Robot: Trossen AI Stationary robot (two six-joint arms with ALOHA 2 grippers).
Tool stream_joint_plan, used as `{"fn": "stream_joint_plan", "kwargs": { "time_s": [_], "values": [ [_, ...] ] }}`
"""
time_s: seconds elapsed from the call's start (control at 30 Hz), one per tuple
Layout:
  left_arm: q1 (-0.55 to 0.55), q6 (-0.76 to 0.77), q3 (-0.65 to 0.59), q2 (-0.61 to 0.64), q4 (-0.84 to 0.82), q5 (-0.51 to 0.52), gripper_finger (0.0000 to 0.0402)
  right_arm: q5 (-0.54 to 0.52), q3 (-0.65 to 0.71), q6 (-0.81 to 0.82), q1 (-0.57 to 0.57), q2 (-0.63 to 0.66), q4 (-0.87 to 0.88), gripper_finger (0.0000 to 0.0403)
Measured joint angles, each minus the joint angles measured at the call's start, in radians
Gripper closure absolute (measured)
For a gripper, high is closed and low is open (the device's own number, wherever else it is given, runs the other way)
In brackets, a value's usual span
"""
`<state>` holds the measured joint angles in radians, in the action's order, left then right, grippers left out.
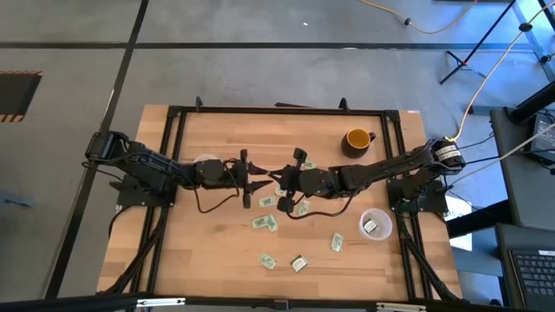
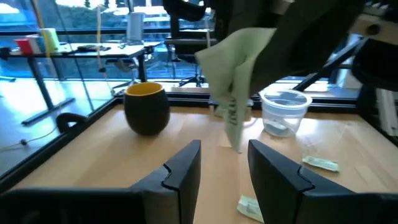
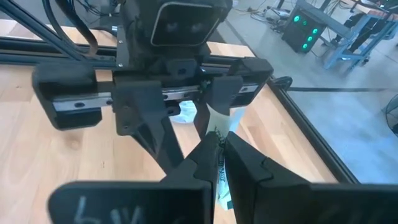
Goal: Pick and place Stevia / Truvia into bins
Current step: Put the white stevia packet into the left transparent container
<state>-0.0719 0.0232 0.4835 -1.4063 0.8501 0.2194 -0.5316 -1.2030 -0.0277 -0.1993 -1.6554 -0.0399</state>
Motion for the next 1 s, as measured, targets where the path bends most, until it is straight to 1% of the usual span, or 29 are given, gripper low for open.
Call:
{"fn": "stream_joint_plan", "kwargs": {
  "time_s": [0.1,0.23,0.4,0.53,0.63,0.83,1.0],
  "values": [
    [0.000,0.000,0.000,0.000,0.001,-0.008,0.0274,0.001,0.000,0.005,0.000,0.000,0.002,0.0373],
    [0.000,-0.001,0.000,0.000,0.006,0.024,0.0274,0.001,0.000,0.026,0.000,0.000,0.015,0.0373],
    [0.000,-0.003,0.000,0.000,0.007,0.026,0.0279,0.001,0.000,0.026,0.000,0.000,0.016,0.0373],
    [0.000,-0.012,0.000,0.000,0.007,0.026,0.0305,0.001,0.000,0.026,0.000,0.000,0.016,0.0373],
    [0.000,-0.044,0.000,0.000,0.007,0.025,0.0334,0.001,0.000,0.026,0.000,0.000,0.016,0.0373],
    [0.000,-0.046,0.000,0.000,0.007,0.016,0.0391,0.000,0.000,0.026,0.000,0.000,0.016,0.0373],
    [0.000,-0.046,0.000,0.000,0.007,-0.003,0.0397,0.000,0.000,0.027,0.000,0.000,0.016,0.0373]
  ]
}}
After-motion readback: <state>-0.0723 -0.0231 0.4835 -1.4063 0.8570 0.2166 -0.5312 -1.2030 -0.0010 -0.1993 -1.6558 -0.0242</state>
